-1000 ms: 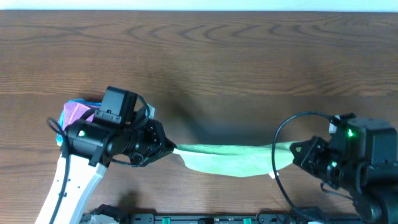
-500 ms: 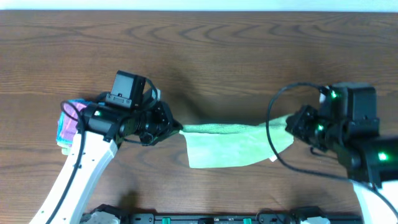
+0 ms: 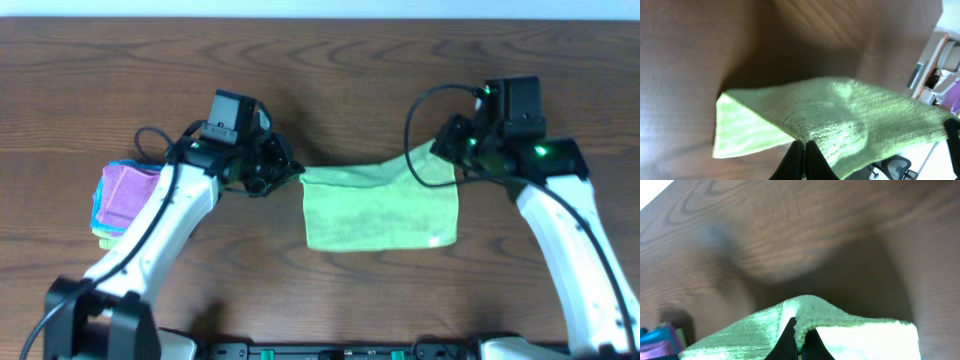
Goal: Fold the cloth
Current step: 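Lower the stretched green cloth flat onto the table with both grippers, then open both grippers and release the green cloth's top corners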
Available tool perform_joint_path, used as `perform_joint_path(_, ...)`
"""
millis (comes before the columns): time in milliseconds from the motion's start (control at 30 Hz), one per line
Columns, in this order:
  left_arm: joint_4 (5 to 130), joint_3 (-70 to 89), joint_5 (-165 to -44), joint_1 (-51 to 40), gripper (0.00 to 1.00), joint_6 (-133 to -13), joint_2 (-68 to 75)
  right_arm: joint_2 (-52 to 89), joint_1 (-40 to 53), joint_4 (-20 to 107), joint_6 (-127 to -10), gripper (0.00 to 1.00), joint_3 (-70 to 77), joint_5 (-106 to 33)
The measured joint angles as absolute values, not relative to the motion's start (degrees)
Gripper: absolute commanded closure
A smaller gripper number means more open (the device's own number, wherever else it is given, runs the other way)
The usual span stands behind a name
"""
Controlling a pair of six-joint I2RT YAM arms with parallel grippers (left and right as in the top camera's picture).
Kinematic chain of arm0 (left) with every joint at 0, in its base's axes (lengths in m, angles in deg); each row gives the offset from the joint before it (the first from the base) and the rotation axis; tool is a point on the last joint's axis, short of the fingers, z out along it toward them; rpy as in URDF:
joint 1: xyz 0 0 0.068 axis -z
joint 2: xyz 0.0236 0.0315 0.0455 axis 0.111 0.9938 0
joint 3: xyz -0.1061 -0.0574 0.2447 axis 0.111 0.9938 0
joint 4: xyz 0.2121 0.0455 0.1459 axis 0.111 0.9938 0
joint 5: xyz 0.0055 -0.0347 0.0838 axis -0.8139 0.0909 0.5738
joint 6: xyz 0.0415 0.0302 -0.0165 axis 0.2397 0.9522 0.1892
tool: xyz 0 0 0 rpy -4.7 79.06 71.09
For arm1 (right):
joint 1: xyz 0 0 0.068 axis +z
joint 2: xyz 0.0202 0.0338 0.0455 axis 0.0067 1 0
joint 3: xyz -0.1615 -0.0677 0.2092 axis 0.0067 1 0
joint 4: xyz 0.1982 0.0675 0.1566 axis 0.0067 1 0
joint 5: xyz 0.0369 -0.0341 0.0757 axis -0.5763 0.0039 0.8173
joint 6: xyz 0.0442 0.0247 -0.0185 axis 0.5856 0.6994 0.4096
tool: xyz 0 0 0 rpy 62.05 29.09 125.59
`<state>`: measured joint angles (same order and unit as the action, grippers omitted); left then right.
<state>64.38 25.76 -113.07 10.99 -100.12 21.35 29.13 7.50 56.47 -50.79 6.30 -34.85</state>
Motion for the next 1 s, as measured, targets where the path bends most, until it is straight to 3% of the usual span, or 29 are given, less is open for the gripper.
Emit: perform_joint_path(1000, 35.1, 25.7, -103.4, 7.4, 0.94, -98.3, 40.7, 54.9, 7.5, 20.1, -58.8, 0.99, 6.5, -35.4)
